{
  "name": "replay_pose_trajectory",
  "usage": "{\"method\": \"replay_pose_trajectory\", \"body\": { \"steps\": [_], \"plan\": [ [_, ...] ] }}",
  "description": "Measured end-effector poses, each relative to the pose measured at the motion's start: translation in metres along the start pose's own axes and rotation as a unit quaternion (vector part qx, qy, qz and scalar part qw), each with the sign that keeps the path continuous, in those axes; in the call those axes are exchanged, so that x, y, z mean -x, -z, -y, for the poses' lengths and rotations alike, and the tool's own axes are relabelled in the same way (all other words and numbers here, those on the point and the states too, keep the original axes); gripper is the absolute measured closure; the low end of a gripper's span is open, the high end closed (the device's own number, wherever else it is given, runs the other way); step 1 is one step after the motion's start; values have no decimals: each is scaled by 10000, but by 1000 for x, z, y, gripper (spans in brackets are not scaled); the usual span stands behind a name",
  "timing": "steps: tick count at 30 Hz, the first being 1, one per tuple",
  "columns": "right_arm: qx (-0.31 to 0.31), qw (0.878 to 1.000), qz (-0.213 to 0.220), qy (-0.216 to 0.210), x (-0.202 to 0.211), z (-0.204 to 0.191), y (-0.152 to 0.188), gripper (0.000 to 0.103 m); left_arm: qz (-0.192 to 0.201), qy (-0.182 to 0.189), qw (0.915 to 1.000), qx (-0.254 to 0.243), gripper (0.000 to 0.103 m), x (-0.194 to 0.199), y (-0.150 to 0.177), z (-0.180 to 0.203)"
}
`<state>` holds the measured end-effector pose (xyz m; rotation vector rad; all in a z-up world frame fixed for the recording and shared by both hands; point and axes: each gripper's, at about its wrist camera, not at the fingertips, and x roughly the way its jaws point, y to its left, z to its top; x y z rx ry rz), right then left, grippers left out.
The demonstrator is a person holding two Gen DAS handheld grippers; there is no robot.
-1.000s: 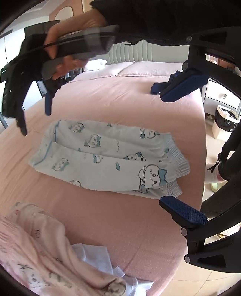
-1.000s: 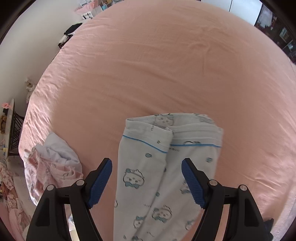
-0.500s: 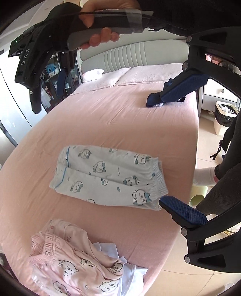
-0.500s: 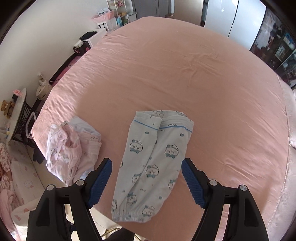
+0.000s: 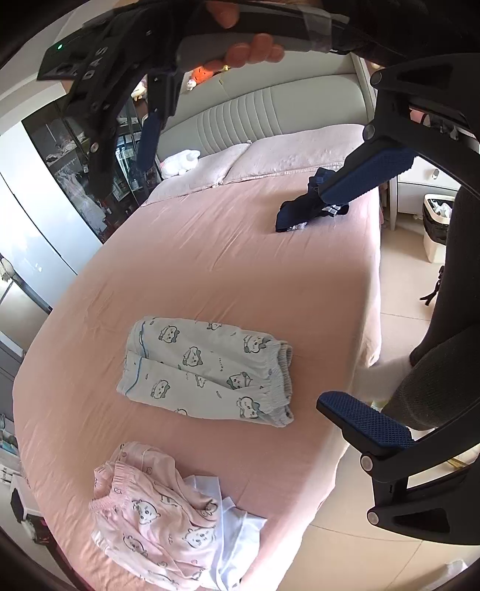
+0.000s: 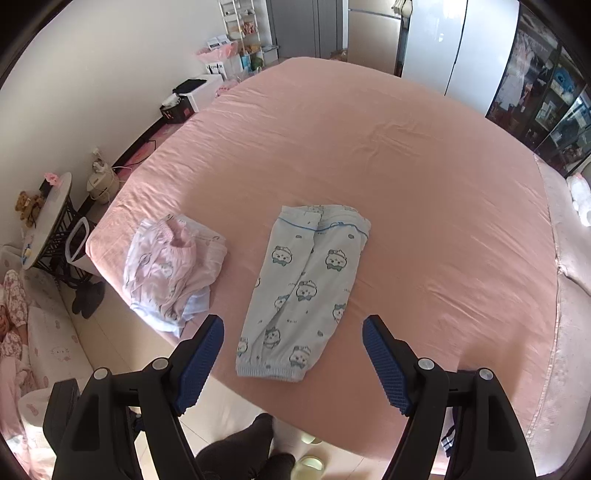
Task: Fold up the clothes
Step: 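Withdraw both open grippers from the folded pants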
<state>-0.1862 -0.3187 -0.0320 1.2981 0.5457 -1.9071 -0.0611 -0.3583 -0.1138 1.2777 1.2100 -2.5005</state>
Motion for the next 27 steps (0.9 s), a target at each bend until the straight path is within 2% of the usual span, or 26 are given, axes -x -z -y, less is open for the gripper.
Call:
{"method": "replay_pose_trajectory", "body": {
  "steps": [4, 11, 19, 27],
  "plan": [
    [184, 9994, -1, 307, 17, -5, 16, 26, 17, -20, 10000, -28, 0, 6, 11, 5],
    [579, 9983, 44, 70, 25, -20, 23, 26, -59, -57, 10000, -34, 0, -3, 6, 5],
    [914, 9953, -332, 8, -14, -25, 14, 26, -251, -110, 9996, 47, 0, -31, -14, -3],
    [629, 9955, -667, -222, -60, 15, -4, 26, -595, -329, 9976, 124, 0, -76, -37, -23]
  ]
}}
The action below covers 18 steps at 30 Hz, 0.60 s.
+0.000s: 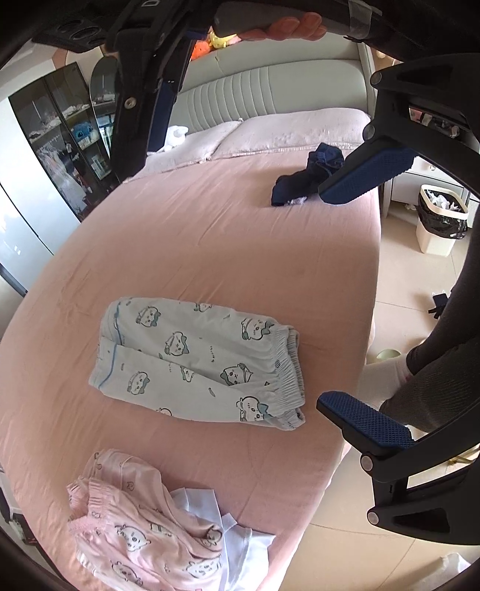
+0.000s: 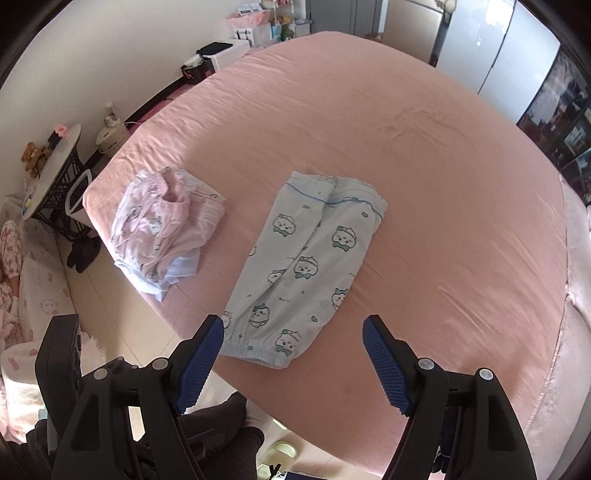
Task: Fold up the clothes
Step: 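Withdraw both open grippers from the folded pants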
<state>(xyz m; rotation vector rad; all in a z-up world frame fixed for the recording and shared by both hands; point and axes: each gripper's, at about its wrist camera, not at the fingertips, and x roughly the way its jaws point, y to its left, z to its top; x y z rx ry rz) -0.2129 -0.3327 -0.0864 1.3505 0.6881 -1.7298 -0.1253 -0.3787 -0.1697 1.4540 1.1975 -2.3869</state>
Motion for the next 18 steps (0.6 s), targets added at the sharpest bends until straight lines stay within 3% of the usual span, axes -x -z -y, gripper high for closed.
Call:
{"method": "replay_pose_trajectory", "body": {
  "steps": [6, 11, 14, 18],
  "plan": [
    [-260, 9994, -131, -173, -42, 43, -3, 26, -192, -545, 9980, -255, 0, -32, -19, -7],
    [-391, 9989, -210, -119, -78, 69, 2, 26, -287, -1106, 9902, -803, 0, -47, -28, -10],
    [-374, 9993, -16, -52, -92, 76, 11, 26, -267, -1577, 9766, -1441, 0, -50, -28, -13],
    [-290, 9993, 86, -237, -109, 77, 28, 26, -119, -2339, 9456, -2260, 0, -52, -23, -18]
  ]
}}
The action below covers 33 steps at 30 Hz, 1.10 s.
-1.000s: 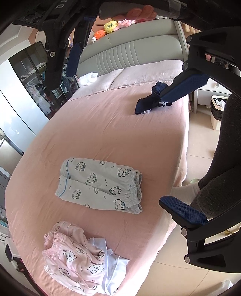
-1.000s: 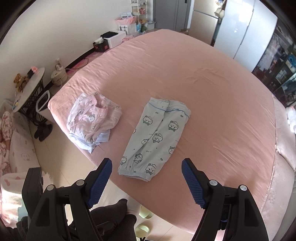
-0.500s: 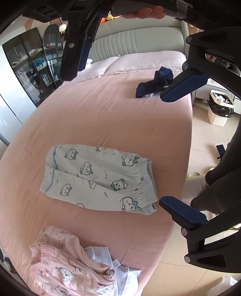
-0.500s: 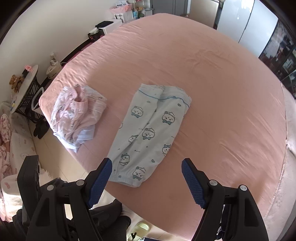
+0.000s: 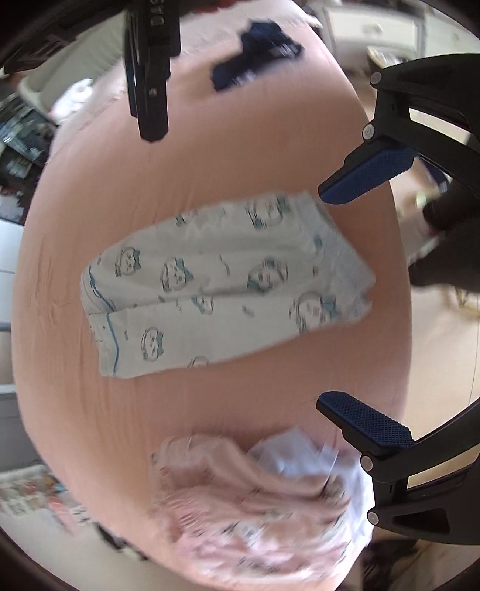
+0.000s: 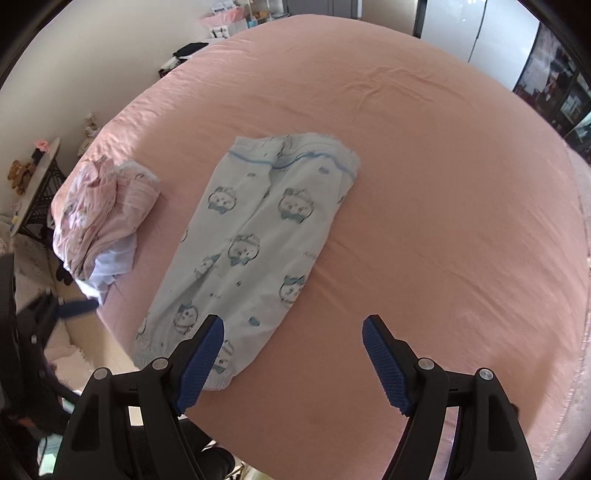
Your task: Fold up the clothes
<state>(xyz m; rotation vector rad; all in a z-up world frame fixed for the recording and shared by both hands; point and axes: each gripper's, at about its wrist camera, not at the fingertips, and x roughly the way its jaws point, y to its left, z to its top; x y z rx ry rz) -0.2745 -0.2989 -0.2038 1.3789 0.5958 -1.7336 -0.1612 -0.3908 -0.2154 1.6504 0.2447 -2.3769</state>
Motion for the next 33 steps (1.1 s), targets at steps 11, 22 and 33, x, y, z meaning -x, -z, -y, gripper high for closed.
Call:
{"method": "replay_pose_trajectory", "body": {
  "steps": [11, 22, 33],
  "plan": [
    [443, 9920, 997, 641, -18, -20, 85, 26, 797, -919, 9793, -1616, 0, 5, 39, 8],
    [1800, 9582, 1533, 1612, -38, -53, 159, 26, 1259, -1554, 9501, -2395, 0, 0, 86, 3],
    [4208, 8340, 1937, 2999, -78, -90, 213, 26, 1513, -1579, 9140, -3417, 0, -37, 94, 18]
  ]
}}
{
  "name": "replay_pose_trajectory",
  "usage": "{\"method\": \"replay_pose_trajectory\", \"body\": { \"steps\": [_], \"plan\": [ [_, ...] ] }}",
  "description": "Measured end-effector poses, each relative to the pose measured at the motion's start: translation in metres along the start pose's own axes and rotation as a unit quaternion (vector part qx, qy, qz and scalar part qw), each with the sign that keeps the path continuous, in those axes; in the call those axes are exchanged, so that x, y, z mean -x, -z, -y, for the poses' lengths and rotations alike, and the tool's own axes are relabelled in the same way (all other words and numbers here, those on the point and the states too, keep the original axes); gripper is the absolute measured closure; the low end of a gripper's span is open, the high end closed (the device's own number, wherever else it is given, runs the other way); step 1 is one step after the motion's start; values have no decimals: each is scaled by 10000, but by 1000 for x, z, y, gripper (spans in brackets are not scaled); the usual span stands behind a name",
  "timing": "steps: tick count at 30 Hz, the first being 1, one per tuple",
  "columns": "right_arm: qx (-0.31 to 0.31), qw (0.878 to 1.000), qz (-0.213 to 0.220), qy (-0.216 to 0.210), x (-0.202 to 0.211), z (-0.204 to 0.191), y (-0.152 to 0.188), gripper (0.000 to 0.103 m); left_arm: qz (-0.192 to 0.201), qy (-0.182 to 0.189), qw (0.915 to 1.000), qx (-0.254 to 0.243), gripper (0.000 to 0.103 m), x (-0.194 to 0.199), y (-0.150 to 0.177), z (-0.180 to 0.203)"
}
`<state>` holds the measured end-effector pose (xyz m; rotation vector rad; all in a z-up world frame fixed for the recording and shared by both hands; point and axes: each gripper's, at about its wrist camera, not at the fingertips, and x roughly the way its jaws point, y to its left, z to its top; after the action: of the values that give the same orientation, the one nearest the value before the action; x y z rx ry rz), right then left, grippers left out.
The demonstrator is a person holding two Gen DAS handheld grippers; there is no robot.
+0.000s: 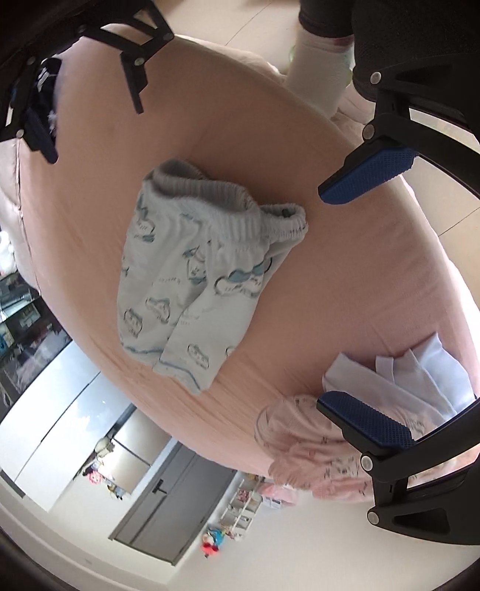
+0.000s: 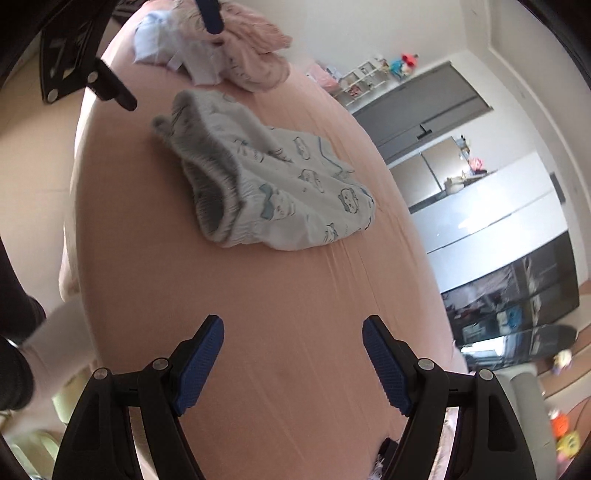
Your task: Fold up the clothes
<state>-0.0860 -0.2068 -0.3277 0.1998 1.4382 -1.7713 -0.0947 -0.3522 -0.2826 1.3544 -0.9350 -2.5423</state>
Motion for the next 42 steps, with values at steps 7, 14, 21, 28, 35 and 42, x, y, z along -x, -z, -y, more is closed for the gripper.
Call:
{"method": "replay_pose_trajectory", "body": {
  "steps": [7, 14, 21, 28, 35, 42],
  "plan": [
    [189, 9993, 173, 285, -18, -14, 0, 26, 194, -348, 9977, -553, 0, -10, 2, 20],
    [850, 9934, 725, 262, -24, -20, -8, 24, 358, -441, 9965, -606, 0, -11, 1, 33],
    [1501, 9819, 1104, 346, -33, -26, -23, 16, 600, -1077, 9890, -813, 0, -19, -6, 41],
    [1317, 9849, 1071, 350, -49, -22, -47, 0, 906, -982, 9861, -983, 0, -17, -8, 46],
    [1552, 9764, 1425, 480, -52, -26, -46, 0, 1532, -1378, 9576, -2012, 0, -2, -3, 65],
    [1595, 9673, 1694, 1010, -50, -34, -45, 0, 1844, -2102, 9041, -3231, 0, -4, 12, 81]
  ]
}}
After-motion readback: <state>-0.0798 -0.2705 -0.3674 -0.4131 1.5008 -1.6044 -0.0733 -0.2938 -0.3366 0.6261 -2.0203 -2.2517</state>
